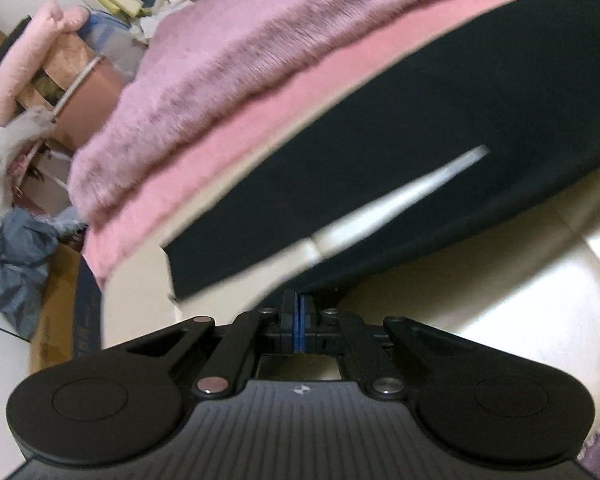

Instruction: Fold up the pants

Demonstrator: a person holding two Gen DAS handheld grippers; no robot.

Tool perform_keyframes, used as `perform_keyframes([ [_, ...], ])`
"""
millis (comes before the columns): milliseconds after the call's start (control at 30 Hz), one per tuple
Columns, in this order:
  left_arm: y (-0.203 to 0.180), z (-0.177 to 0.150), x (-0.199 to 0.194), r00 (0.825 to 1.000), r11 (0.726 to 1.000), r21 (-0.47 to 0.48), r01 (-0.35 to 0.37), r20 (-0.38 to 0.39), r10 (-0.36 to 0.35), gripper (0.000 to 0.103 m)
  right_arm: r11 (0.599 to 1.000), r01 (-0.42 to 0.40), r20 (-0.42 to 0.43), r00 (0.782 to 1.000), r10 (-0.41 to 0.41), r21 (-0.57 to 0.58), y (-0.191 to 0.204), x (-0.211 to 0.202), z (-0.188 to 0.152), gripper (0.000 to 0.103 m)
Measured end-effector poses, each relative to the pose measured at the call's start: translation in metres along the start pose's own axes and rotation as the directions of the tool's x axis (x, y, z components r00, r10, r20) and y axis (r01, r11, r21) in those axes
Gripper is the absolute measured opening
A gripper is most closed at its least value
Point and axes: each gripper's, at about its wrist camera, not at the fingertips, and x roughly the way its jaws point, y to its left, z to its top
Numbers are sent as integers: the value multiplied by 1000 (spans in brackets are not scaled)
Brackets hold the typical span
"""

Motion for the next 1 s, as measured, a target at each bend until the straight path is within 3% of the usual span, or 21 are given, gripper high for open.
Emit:
perform_keyframes([
  [233, 44, 62, 25, 1000, 999, -44, -14, -16, 13, 0, 993, 75, 42, 996, -79, 86, -76, 15, 46, 0],
  [533, 70, 126, 98, 994, 999, -53, -7, -106, 2, 0, 987, 48, 20, 998, -52, 156, -142, 106, 111, 0],
  [833, 59, 139, 175, 980, 999, -39, 33, -195, -40, 0, 972, -61, -70, 994, 79, 227, -147, 209, 139, 0],
  [1000, 58, 134, 193, 978, 997, -60, 43, -200, -54, 0, 965, -72, -96, 990, 100, 252, -137, 235, 139, 0],
])
